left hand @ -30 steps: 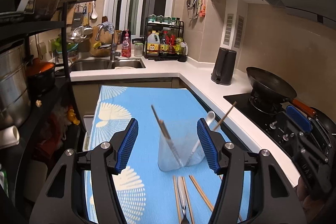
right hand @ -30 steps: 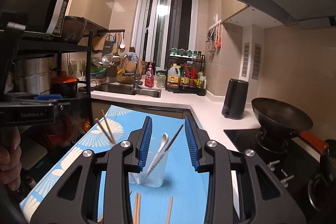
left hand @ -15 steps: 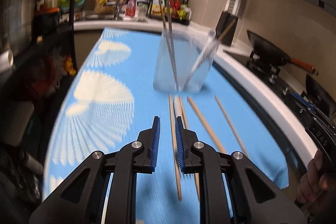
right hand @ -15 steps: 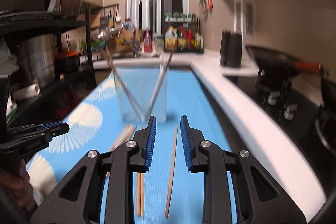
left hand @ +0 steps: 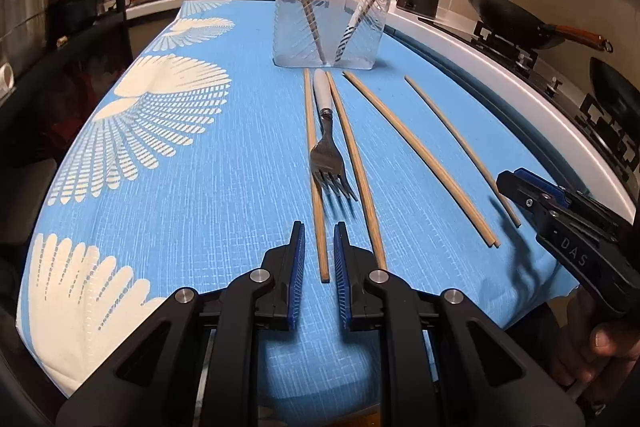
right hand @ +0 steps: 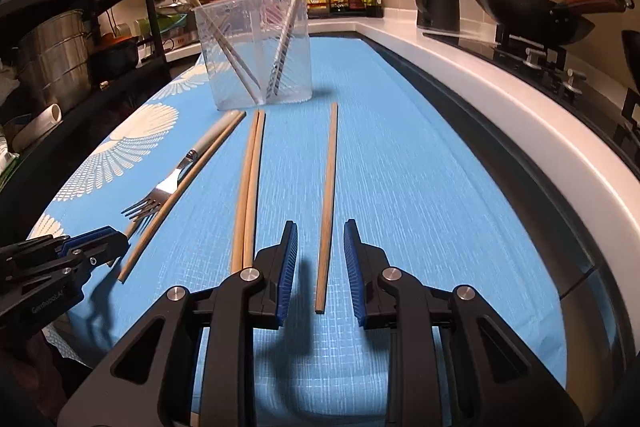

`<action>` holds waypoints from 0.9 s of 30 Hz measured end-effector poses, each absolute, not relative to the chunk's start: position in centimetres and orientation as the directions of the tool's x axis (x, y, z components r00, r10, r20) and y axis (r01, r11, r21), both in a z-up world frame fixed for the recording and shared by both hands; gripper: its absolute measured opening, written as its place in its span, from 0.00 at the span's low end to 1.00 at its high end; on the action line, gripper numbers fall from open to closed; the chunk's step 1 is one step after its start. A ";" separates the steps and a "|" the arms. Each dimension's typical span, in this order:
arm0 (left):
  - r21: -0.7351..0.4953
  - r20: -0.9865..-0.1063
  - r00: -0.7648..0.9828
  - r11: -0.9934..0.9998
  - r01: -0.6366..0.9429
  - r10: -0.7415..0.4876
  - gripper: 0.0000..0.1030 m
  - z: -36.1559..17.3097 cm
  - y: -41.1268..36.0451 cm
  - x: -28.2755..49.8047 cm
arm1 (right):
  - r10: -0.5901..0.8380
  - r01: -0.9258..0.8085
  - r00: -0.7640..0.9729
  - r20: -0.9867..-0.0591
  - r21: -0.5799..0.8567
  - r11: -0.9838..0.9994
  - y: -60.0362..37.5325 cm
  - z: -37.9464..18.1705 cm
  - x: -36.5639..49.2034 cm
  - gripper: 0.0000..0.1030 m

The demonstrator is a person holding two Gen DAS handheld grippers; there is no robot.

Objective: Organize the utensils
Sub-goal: 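Grasp a wooden chopstick with the left tool while the right tool grasps another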

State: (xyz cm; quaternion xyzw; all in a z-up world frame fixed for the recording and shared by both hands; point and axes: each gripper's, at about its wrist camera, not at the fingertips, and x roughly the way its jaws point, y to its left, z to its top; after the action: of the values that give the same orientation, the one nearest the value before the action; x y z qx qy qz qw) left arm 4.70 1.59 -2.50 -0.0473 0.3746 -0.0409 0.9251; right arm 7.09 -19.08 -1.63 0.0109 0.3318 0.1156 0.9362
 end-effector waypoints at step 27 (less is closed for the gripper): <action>-0.014 -0.664 0.748 0.999 -0.039 0.020 0.06 -2.7 1.5 3.7 | 0.168 -0.155 0.750 -0.639 0.077 0.985 -19.7 -2.9 6.3 0.07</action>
State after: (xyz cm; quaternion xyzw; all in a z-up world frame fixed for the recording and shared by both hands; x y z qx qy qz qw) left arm 3.75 1.52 -2.68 -0.0133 0.3548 0.0157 0.9347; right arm 6.28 -19.72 -2.89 0.0097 0.3425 0.0865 0.9355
